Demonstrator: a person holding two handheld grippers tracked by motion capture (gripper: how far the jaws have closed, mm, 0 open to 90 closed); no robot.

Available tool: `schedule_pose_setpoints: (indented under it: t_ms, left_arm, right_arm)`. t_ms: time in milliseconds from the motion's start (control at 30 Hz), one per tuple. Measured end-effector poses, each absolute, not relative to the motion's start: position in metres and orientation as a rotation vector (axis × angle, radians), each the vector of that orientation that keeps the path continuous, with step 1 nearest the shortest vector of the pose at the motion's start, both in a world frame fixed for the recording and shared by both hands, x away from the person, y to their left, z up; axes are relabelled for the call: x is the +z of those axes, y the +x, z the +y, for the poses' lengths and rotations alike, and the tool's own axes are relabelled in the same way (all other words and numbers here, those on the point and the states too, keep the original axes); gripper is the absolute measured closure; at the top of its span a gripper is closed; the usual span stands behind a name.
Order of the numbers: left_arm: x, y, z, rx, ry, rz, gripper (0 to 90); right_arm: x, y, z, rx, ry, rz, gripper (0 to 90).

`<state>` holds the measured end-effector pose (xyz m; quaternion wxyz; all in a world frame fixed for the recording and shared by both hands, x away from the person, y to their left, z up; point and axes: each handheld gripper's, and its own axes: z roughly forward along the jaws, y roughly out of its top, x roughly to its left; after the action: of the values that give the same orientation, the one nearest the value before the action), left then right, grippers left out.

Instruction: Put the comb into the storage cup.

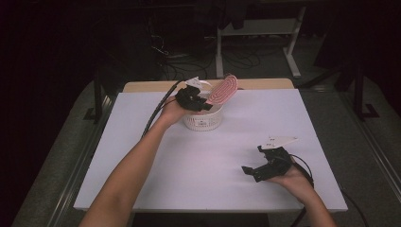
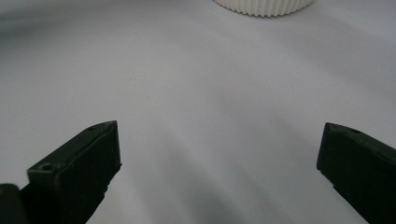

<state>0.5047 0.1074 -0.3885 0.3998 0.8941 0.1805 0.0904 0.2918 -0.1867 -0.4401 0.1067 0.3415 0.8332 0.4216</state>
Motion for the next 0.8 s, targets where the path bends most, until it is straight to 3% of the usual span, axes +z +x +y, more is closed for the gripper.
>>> schedule_pose_setpoints:
  t_ms: [233,500,800]
  left_arm:
    - [-0.389,0.505,0.107,0.223,2.269,0.479,68.1]
    - [-0.385,0.504,0.112,0.245,2.268,0.495,51.4]
    - [-0.377,0.503,0.131,0.248,2.244,0.514,42.0]
  right_arm:
    - [-0.440,0.291,-0.186,1.240,1.006,2.455,0.0]
    - [-0.440,0.291,-0.186,1.240,1.005,2.455,0.0]
    - [-0.440,0.291,-0.186,1.238,1.003,2.455,0.0]
